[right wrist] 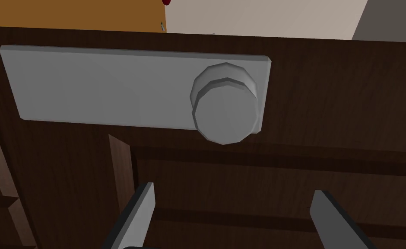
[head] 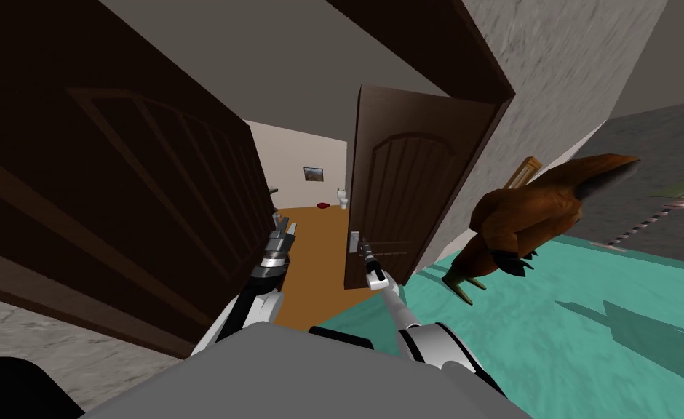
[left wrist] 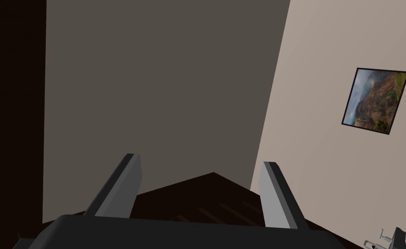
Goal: Push the door open
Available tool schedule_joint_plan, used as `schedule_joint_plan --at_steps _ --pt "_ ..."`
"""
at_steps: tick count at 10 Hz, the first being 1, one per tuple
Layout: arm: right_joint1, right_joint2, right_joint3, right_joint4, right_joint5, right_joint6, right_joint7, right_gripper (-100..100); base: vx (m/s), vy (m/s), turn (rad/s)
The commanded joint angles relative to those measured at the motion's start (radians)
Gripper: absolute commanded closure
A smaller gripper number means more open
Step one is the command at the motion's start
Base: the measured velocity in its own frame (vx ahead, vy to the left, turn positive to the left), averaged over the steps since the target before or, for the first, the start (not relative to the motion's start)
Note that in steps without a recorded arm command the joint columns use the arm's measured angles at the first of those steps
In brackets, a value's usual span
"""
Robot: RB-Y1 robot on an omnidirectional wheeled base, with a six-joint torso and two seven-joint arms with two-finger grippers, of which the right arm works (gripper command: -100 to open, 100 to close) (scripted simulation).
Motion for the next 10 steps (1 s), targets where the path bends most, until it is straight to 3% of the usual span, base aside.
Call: schedule_joint_plan --at_steps 1,5,6,10 --pt "-0.001 0.004 0.002 0.004 0.000 -0.003 -0.002 -100 -0.194 -0.021 -0.018" --pt "0.003 0.028 0.009 0.000 0.000 -0.003 -0.007 -100 -0.205 0.003 -0.018" --pt "0.002 0.024 0.008 -0.003 0.000 0.000 -0.006 -100 -0.088 0.011 -0.005" --pt "0.005 0.010 0.001 0.000 -0.002 -0.007 -0.002 -100 0.152 0.041 0.019"
